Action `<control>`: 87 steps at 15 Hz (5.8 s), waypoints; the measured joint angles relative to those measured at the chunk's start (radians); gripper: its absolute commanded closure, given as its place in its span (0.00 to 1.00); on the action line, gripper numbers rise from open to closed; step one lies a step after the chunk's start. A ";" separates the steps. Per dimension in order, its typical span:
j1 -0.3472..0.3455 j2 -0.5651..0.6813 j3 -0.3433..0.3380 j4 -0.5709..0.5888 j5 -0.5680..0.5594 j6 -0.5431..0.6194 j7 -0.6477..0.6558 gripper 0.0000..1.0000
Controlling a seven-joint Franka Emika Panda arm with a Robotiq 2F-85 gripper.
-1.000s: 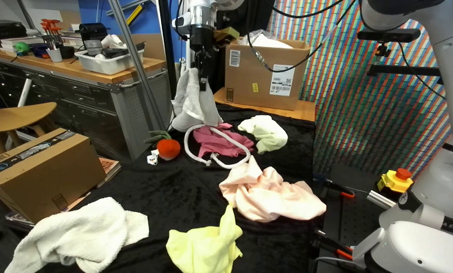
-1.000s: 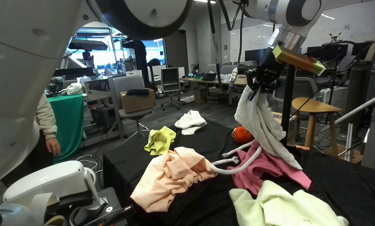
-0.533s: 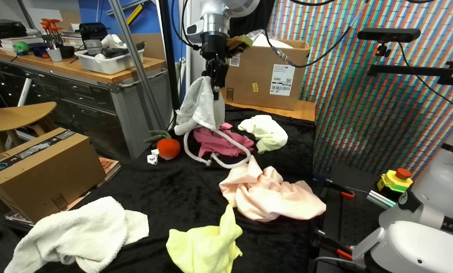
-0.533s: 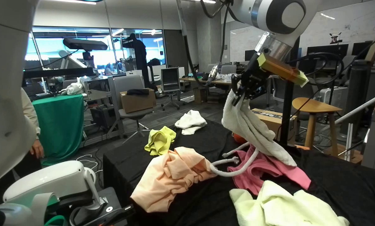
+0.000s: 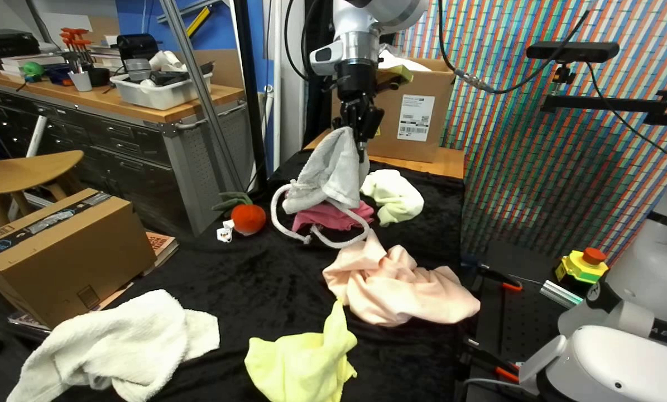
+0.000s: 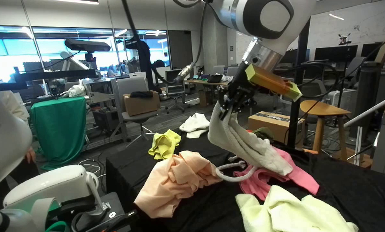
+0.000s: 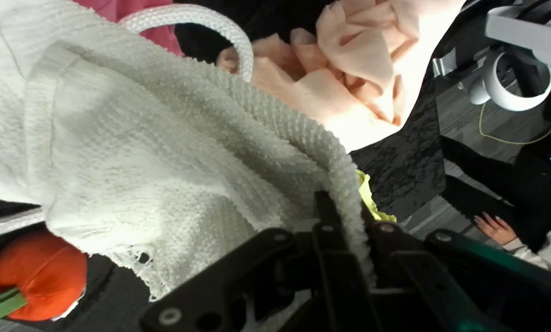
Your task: Put all the objects in the center of the table
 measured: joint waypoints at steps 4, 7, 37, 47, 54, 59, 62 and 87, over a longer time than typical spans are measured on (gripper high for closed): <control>0.055 -0.164 -0.062 -0.216 0.014 0.092 -0.015 0.98; 0.117 -0.267 -0.075 -0.381 0.031 0.264 0.109 0.98; 0.325 -0.313 0.204 -0.437 -1.032 0.779 2.026 0.00; 0.517 0.008 0.243 -0.057 -1.026 0.321 2.079 0.00; 0.638 0.251 0.181 0.218 -0.991 0.236 1.948 0.00; 0.680 0.346 0.136 0.342 -0.937 0.290 1.843 0.00; 0.704 0.420 0.111 0.421 -0.899 0.317 1.797 0.00; 0.774 0.802 0.004 0.779 -0.777 0.509 1.729 0.00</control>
